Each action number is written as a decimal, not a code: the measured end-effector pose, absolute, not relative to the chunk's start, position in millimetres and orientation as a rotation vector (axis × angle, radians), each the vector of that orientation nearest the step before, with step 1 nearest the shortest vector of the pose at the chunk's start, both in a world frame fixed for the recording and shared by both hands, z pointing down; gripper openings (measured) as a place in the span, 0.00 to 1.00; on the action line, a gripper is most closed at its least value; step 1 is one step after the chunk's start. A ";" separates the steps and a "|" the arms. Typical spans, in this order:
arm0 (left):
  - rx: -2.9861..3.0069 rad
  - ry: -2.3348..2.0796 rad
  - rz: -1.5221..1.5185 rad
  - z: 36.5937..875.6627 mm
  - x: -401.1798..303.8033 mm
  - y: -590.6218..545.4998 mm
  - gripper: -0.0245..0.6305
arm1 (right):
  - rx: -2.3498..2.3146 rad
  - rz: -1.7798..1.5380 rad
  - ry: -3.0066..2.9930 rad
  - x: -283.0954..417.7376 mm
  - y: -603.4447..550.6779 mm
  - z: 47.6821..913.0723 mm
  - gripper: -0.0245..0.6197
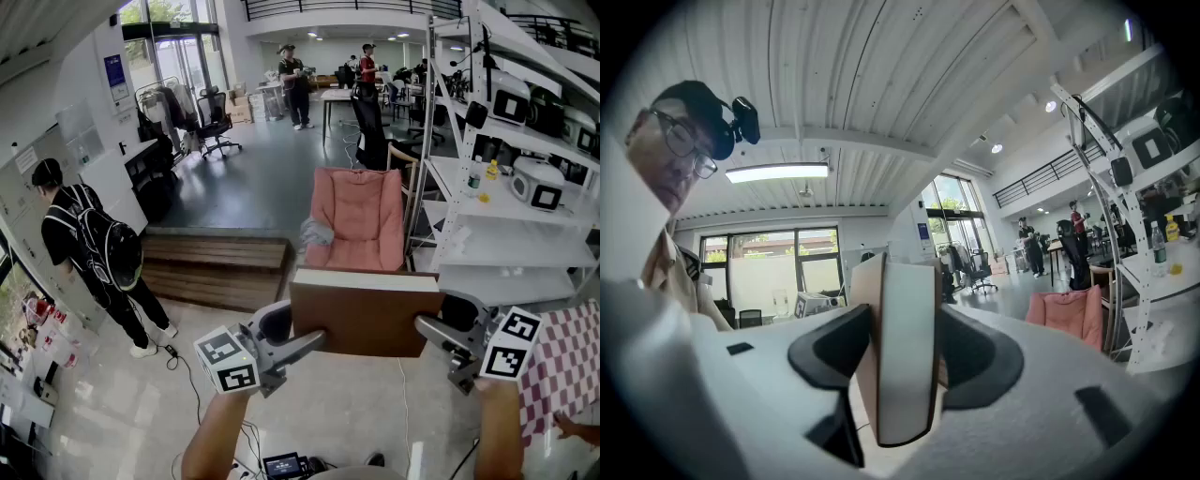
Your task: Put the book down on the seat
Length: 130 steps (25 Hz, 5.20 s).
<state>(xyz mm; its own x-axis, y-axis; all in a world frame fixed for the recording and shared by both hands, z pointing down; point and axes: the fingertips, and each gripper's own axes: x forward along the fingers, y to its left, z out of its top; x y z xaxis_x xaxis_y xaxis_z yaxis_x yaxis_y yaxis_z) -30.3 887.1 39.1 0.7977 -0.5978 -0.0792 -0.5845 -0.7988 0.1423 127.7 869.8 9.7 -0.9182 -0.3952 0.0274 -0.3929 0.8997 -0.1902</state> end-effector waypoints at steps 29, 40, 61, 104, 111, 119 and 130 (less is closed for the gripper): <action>2.825 -0.923 -0.138 76.9 -107.1 801.6 0.46 | -0.647 -0.382 3.075 50.5 784.8 48.0 0.38; 2.770 -1.026 -0.116 91.7 -74.2 681.2 0.46 | -0.515 -0.427 3.077 82.4 651.2 66.4 0.38; 2.717 -1.112 -0.050 96.1 18.4 520.5 0.46 | -0.406 -0.469 3.058 172.7 480.2 76.4 0.38; 2.843 -0.668 -0.084 121.1 -85.6 160.5 0.46 | -0.904 -0.559 2.930 74.6 170.8 100.0 0.38; 2.847 -0.678 -0.144 130.2 -131.2 117.1 0.46 | -0.903 -0.570 2.944 29.4 125.6 104.8 0.38; 2.830 -0.762 -0.153 136.9 -162.6 73.1 0.46 | -0.813 -0.585 2.975 -1.1 70.9 113.0 0.38; 2.756 -0.976 -0.052 167.8 -176.9 -3.9 0.46 | -0.570 -0.616 3.017 -16.0 -31.1 150.2 0.38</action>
